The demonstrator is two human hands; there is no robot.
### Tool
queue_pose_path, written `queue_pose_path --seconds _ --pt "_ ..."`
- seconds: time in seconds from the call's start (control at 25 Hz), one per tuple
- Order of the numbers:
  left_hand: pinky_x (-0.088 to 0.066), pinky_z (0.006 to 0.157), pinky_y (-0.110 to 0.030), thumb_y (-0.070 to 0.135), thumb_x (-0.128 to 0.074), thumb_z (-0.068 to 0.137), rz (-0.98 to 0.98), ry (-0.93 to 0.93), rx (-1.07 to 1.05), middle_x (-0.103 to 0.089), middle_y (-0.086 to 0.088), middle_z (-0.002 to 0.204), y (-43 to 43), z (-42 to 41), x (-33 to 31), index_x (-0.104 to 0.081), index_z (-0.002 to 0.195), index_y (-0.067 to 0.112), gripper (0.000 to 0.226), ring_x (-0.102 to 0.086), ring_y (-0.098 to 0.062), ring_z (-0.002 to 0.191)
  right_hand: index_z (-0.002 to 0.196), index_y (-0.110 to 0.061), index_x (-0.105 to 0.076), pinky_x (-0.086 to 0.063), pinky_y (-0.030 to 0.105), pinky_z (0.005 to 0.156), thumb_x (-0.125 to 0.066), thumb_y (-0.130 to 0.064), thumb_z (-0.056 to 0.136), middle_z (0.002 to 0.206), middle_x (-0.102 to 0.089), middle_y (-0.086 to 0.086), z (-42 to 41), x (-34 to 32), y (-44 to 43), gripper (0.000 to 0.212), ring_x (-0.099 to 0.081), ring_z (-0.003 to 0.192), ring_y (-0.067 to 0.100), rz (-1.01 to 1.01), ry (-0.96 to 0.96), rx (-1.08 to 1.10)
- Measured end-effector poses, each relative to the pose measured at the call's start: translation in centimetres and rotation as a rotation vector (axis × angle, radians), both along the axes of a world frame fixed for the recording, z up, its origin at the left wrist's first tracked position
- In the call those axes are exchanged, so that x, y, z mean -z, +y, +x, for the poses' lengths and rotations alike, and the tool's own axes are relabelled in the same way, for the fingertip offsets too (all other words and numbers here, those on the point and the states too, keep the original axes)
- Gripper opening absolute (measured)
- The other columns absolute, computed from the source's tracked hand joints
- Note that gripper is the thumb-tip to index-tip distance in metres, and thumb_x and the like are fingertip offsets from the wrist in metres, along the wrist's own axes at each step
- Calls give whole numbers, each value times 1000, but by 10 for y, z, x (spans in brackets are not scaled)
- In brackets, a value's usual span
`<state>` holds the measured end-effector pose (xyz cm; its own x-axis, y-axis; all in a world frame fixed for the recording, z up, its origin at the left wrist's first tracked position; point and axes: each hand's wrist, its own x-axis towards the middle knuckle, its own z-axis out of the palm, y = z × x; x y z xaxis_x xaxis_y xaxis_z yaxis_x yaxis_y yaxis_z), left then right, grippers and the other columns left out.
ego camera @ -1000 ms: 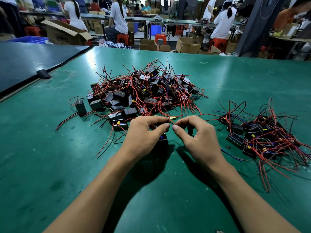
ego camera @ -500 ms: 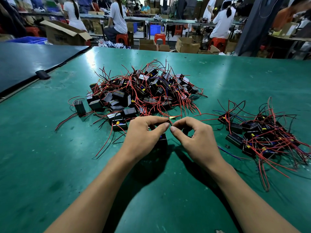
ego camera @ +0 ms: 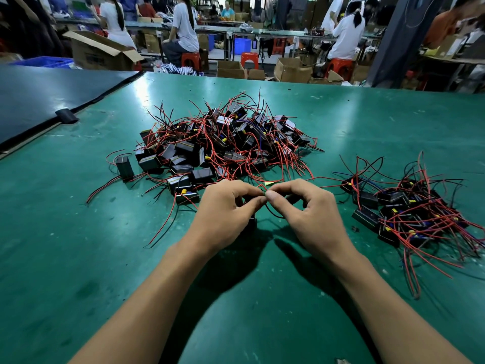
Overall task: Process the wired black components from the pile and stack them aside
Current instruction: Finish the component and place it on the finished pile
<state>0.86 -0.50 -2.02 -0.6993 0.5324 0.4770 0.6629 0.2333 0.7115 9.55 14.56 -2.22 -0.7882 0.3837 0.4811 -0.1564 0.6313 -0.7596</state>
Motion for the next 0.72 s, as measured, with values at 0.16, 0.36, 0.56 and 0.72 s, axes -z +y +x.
queue_pose_path --seconds 0.16,0.36,0.56,0.72 --pt "-47 66 -39 15 -74 85 -37 174 43 -69 6 74 0 -3 3 -78 89 15 6 -54 -20 72 84 -16 -76 -44 11 68 -76 -20 87 77 -70 -9 2 -6 -2 5 -60 69 4 -2 -54 -33" --pt "-47 62 -39 19 -71 84 -41 268 64 -70 5 76 1 -5 6 -77 88 14 9 -52 -22 71 77 -11 -70 -39 16 58 -70 -17 92 64 -59 -7 3 -10 -3 16 -46 57 2 -70 -129 -78" --pt "-46 64 -38 20 -72 84 -83 288 103 -71 5 77 1 -3 4 -77 89 14 10 -52 -22 72 72 -13 -66 -33 15 52 -67 -20 92 53 -50 -11 0 -8 -1 22 -41 51 2 -68 -208 -49" --pt "-47 65 -40 24 -70 84 -90 305 94 -71 4 78 4 -2 4 -77 89 14 13 -53 -23 71 66 -16 -60 -33 25 55 -64 -24 94 54 -45 -11 -3 -7 3 29 -37 53 5 -92 -286 -57"
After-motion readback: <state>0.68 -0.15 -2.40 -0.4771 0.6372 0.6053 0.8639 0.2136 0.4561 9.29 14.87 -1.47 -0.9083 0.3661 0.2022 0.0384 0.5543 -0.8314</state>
